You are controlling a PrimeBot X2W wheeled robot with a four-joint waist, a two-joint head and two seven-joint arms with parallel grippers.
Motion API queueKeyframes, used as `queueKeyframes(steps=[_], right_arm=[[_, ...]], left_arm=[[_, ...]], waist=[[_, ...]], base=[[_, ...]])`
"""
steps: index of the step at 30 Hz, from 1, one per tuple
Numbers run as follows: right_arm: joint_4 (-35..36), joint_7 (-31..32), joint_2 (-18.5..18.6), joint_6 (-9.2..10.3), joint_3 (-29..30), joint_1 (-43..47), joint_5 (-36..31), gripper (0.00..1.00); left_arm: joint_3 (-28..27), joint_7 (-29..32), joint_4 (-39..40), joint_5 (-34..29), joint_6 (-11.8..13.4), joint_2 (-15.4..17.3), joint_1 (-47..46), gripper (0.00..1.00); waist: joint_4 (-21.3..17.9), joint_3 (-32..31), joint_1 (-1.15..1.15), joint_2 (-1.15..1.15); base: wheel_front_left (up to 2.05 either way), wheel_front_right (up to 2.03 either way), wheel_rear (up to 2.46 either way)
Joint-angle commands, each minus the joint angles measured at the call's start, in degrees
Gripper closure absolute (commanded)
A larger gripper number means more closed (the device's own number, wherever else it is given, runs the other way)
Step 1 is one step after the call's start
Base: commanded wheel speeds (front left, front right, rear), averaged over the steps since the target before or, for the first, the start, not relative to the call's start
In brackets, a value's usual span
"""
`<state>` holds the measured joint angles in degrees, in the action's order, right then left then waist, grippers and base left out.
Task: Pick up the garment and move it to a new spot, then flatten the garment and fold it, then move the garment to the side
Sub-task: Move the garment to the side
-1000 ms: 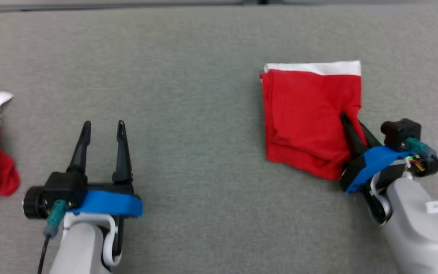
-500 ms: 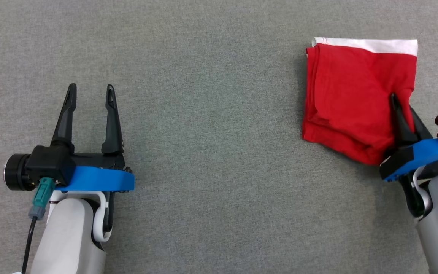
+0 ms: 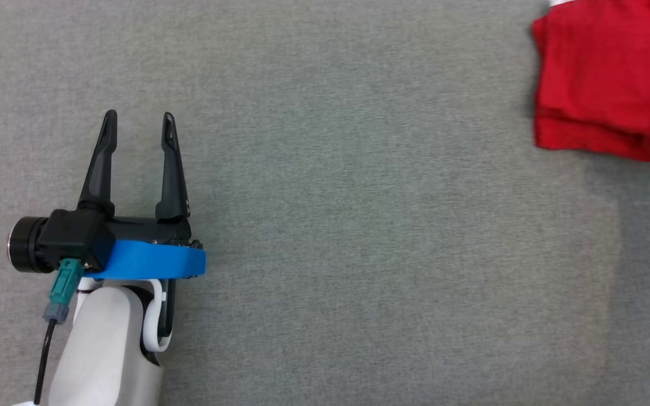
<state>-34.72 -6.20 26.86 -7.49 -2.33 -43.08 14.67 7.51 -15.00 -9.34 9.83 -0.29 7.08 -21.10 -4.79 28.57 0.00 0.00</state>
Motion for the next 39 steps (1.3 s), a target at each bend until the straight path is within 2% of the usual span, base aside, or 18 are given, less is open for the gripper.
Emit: queueKeyframes(steps=[1,9,14,18,19,20,21,31,39], right_arm=[[-1.0,1.2,2.6,-0.01,0.3,-1.8,-0.6,1.0],[-7.7,4.7,11.5,0.0,1.9,-7.9,-1.3,1.0],[-11.5,5.3,13.8,-0.01,2.3,-11.6,-3.5,1.0],[-13.9,6.1,14.1,-0.01,2.0,-13.4,-5.3,1.0],[-14.4,6.0,14.1,-0.01,1.8,-14.0,-6.1,0.96],[-15.0,5.6,14.0,-0.01,2.0,-14.8,-6.7,0.58],[-15.6,5.5,13.7,-0.01,2.3,-15.3,-7.2,0.0],[-19.7,1.4,11.2,-0.01,4.0,-15.1,-12.4,0.0],[-17.1,-6.1,2.7,-0.01,2.7,-10.5,-10.9,0.0]], left_arm=[[0.1,-0.2,0.3,0.2,0.1,-0.2,-0.9,0.0],[0.9,-0.2,1.6,0.4,-0.2,-1.1,-2.4,0.0],[0.8,-0.3,2.3,0.3,-0.2,-1.4,-2.9,0.0],[0.7,-0.3,2.6,0.1,-0.2,-1.5,-2.7,0.0],[0.7,-0.3,2.7,0.0,-0.1,-1.6,-2.6,0.0],[0.6,-0.3,2.7,0.0,-0.1,-1.6,-2.6,0.0],[0.5,-0.3,2.7,0.0,-0.1,-1.6,-2.5,0.0],[-0.4,-0.3,1.1,0.3,-0.1,-2.1,-0.1,0.0],[-2.9,-0.3,-0.1,0.7,0.2,-1.1,6.0,0.0]], waist=[[1.6,1.2,0.0,0.0],[5.7,4.4,0.0,0.0],[7.1,5.7,0.0,0.0],[7.5,6.0,0.0,0.0],[7.6,6.1,0.0,0.0],[7.6,6.1,0.0,0.0],[7.6,6.1,0.0,0.0],[6.9,0.9,0.0,0.0],[5.0,-8.1,0.0,0.0]], base=[[0.0,0.0,0.0],[0.0,0.0,0.0],[0.0,0.0,0.0],[0.0,0.0,0.0],[0.0,0.0,0.0],[0.0,0.0,0.0],[0.0,0.0,0.0],[0.0,0.0,0.0],[0.0,0.0,0.0]])
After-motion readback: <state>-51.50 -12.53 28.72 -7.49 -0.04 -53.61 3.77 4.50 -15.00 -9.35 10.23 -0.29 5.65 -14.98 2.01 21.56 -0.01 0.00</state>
